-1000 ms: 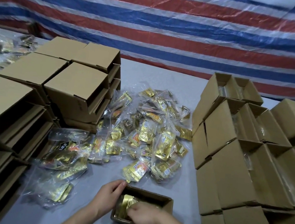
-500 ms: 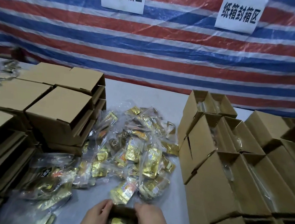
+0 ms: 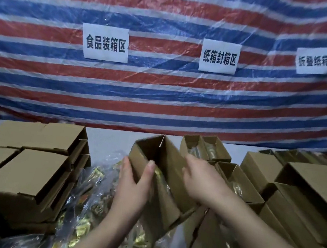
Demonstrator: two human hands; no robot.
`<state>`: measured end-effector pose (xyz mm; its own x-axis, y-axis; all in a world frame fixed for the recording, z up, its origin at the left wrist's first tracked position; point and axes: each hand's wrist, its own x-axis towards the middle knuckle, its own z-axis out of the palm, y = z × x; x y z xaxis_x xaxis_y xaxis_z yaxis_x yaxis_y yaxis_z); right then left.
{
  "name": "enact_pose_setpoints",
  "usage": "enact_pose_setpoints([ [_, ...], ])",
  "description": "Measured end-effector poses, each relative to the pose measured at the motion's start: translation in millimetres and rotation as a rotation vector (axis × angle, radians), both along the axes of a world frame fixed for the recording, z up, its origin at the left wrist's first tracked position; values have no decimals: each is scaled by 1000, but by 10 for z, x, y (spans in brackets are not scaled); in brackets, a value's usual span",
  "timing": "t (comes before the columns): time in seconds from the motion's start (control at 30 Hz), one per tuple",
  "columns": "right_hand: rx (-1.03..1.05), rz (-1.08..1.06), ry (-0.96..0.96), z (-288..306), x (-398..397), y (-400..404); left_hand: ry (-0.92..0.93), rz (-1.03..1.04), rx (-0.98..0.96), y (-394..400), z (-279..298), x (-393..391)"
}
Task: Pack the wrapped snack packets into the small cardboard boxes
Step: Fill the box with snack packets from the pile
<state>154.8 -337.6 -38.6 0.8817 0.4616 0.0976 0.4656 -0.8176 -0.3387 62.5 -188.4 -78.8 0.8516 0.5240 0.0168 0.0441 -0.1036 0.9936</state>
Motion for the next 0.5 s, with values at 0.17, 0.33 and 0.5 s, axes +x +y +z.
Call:
enact_pose_setpoints([
  [0.17, -50, -213, -50, 606, 864, -217, -101, -191, -172, -424, 585, 1244],
  [0.33, -61, -326, 11, 710, 1600, -451, 12, -295, -134, -849, 701, 2074],
  [0.5, -68, -373, 9, 647, 2223, -696, 43, -437, -84, -1001, 676, 2727],
])
